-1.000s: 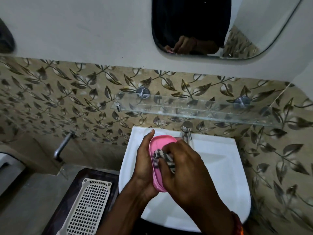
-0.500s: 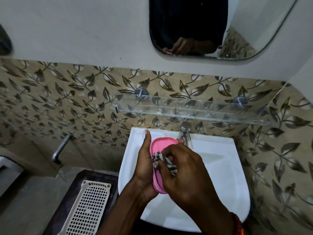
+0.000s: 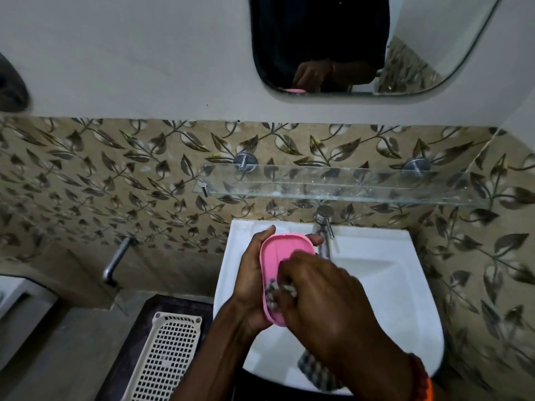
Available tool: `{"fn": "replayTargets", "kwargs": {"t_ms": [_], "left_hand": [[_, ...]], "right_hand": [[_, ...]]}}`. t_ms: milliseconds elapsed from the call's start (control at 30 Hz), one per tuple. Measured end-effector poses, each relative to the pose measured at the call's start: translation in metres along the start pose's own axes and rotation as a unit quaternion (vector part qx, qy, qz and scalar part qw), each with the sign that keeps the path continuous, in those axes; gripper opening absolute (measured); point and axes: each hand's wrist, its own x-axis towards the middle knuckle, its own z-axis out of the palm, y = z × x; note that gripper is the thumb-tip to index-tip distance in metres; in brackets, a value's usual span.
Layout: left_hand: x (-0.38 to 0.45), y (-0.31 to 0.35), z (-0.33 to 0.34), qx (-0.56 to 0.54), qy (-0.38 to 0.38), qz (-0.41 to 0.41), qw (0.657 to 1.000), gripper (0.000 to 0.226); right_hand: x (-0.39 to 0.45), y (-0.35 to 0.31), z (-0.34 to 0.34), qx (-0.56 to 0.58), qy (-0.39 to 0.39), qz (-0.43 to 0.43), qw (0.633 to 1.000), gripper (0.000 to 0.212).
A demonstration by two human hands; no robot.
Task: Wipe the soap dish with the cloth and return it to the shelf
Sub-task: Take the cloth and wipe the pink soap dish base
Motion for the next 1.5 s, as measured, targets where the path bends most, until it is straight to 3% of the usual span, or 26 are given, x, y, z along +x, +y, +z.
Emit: {"fn": "replayTargets", "kwargs": {"t_ms": [100, 133, 367, 467, 567, 700, 800, 1000, 1100, 1167, 1233, 1367, 1500], "left_hand": [[0.001, -0.009, 0.009, -0.011, -0.006, 0.022, 1.0, 0.056], [0.001, -0.011, 0.01, -0.023, -0.002, 0.028, 0.999, 0.057], [0.004, 0.004, -0.001, -0.033, -0.032, 0.007, 0.999, 0.074], [0.004, 0.0, 0.005, -0.036, -0.047, 0.023, 0.998, 0.066], [0.007, -0.005, 0.007, -0.034, -0.009, 0.05, 0.998, 0.056], [0.008, 0.015, 0.002, 0.047, 0.0, 0.073, 0.996, 0.069], [0.007, 0.026, 0.005, 0.101, 0.024, 0.086, 0.991, 0.071], [0.002, 0.032, 0.012, 0.143, 0.015, 0.121, 0.982, 0.069], [0.0, 0.032, 0.017, 0.158, 0.036, 0.156, 0.974, 0.064], [-0.002, 0.031, 0.019, 0.153, 0.04, 0.17, 0.973, 0.064], [-0.004, 0.031, 0.019, 0.157, 0.046, 0.188, 0.968, 0.066], [-0.007, 0.025, 0.022, 0.157, 0.067, 0.207, 0.963, 0.065], [-0.011, 0.02, 0.022, 0.113, 0.106, 0.212, 0.965, 0.068]], "right_hand": [[0.019, -0.005, -0.006, -0.021, 0.133, 0.006, 0.991, 0.012], [0.023, -0.007, -0.004, -0.016, 0.14, 0.006, 0.99, 0.009], [0.005, 0.008, 0.009, 0.005, -0.003, -0.06, 0.998, 0.008], [0.019, 0.005, 0.002, 0.034, 0.072, -0.041, 0.996, 0.008], [0.028, 0.0, 0.002, 0.077, 0.146, 0.011, 0.986, 0.006], [0.014, 0.009, 0.014, 0.125, 0.016, 0.018, 0.992, 0.013], [0.01, 0.022, 0.011, 0.097, -0.029, 0.021, 0.995, 0.018], [0.006, 0.025, 0.015, -0.055, 0.066, -0.007, 0.996, 0.005], [0.002, 0.021, 0.025, 0.081, 0.072, 0.05, 0.993, 0.01], [0.003, 0.019, 0.025, 0.277, 0.036, 0.12, 0.953, 0.022], [0.001, 0.017, 0.026, 0.344, 0.028, 0.131, 0.929, 0.025], [-0.003, 0.024, 0.026, 0.16, 0.112, 0.061, 0.979, 0.016], [0.0, 0.033, 0.026, 0.026, 0.2, 0.016, 0.979, 0.02]]}}
